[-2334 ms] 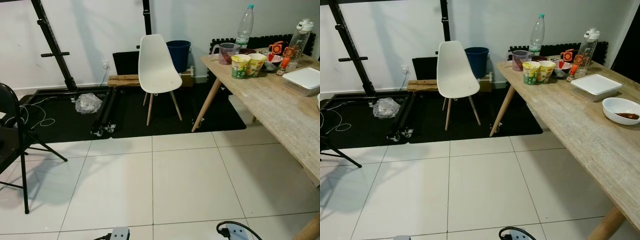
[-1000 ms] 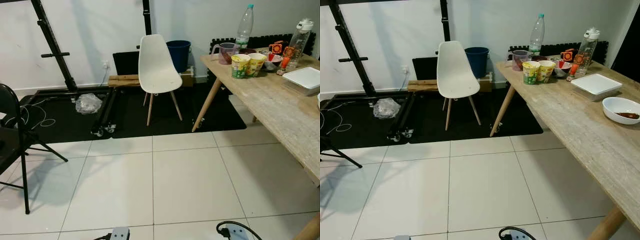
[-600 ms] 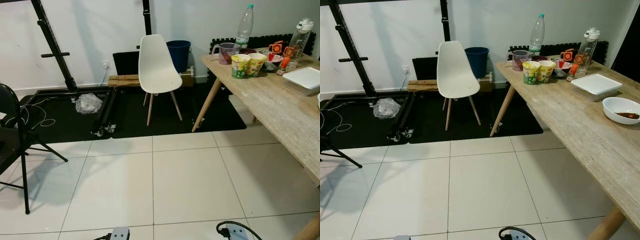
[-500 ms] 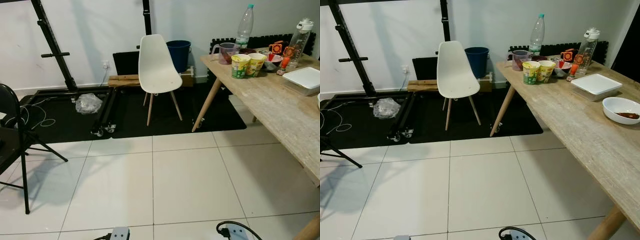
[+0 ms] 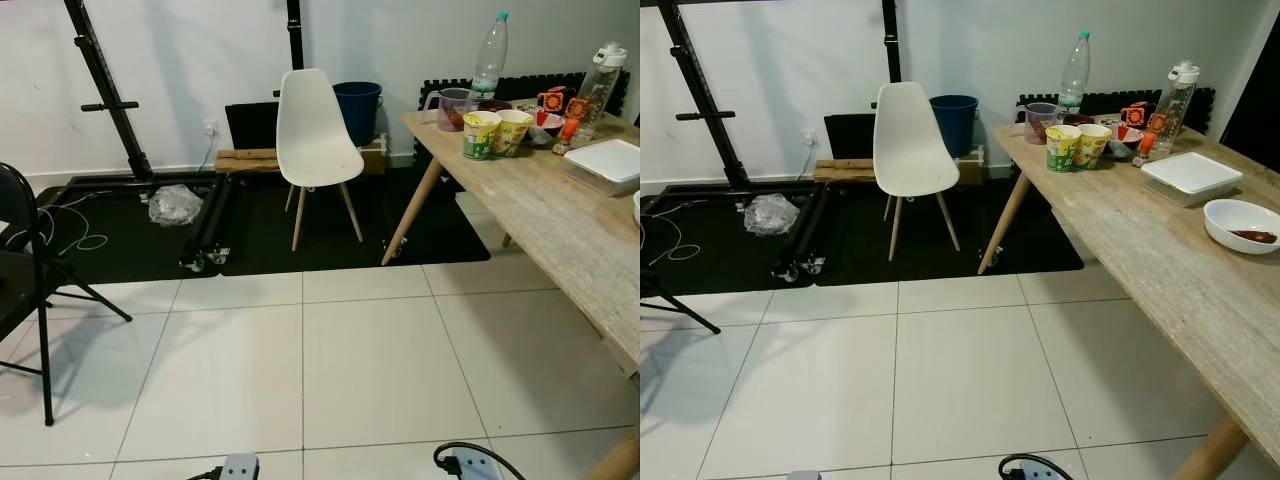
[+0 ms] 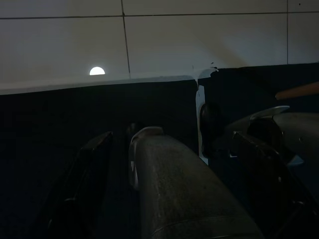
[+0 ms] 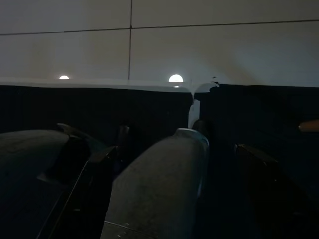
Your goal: Restocking fridge
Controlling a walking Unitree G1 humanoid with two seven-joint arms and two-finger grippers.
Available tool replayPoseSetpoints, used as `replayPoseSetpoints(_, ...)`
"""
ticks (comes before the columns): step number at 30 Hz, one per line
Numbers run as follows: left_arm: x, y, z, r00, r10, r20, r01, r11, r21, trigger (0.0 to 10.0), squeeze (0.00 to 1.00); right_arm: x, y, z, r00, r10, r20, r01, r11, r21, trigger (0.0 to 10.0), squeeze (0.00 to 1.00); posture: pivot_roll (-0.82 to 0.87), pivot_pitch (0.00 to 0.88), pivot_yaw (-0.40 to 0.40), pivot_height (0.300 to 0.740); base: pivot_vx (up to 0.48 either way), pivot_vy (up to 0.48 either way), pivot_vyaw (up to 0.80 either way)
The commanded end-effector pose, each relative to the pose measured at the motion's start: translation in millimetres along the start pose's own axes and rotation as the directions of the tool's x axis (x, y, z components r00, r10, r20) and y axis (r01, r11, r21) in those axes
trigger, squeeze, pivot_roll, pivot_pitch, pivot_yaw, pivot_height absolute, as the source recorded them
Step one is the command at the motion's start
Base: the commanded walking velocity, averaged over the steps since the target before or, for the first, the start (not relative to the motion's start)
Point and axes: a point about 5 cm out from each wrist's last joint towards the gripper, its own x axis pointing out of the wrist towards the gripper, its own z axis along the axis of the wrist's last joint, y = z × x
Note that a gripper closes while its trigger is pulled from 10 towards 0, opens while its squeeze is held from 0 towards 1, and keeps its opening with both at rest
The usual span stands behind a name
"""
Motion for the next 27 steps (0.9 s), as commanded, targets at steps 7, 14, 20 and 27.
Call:
replayPoseSetpoints(7,0.2,-4.1,-5.4,1.000,0.000,-0.008,0.000,1.000,-0.015,10.0,0.00,0.2,-1.5,5.0,1.000,-0.002,0.012,0.002,1.000,-0.018,10.0,0.00,-0.04,0.000,-0.015,0.740,0.000,0.000,0.00)
replayPoseSetpoints(14,-0.1,-4.0,-6.1,1.000,-0.004,-0.011,0.004,1.000,-0.013,10.0,0.00,0.3,-1.2,4.5,1.000,-0.004,0.012,0.004,1.000,-0.014,10.0,0.00,-0.04,0.000,-0.009,0.740,0.000,0.000,0.00)
replayPoseSetpoints(20,0.2,-4.0,-5.0,1.000,-0.003,-0.009,0.003,1.000,-0.013,10.0,0.00,0.5,-0.9,5.2,1.000,-0.004,0.013,0.004,1.000,-0.012,10.0,0.00,-0.04,0.000,-0.009,0.740,0.000,0.000,0.00)
replayPoseSetpoints(27,0.2,-3.8,-5.0,1.000,-0.003,-0.011,0.003,1.000,-0.006,10.0,0.00,0.5,-0.6,5.2,1.000,-0.003,0.015,0.003,1.000,-0.008,10.0,0.00,-0.04,0.000,-0.009,0.740,0.000,0.000,0.00)
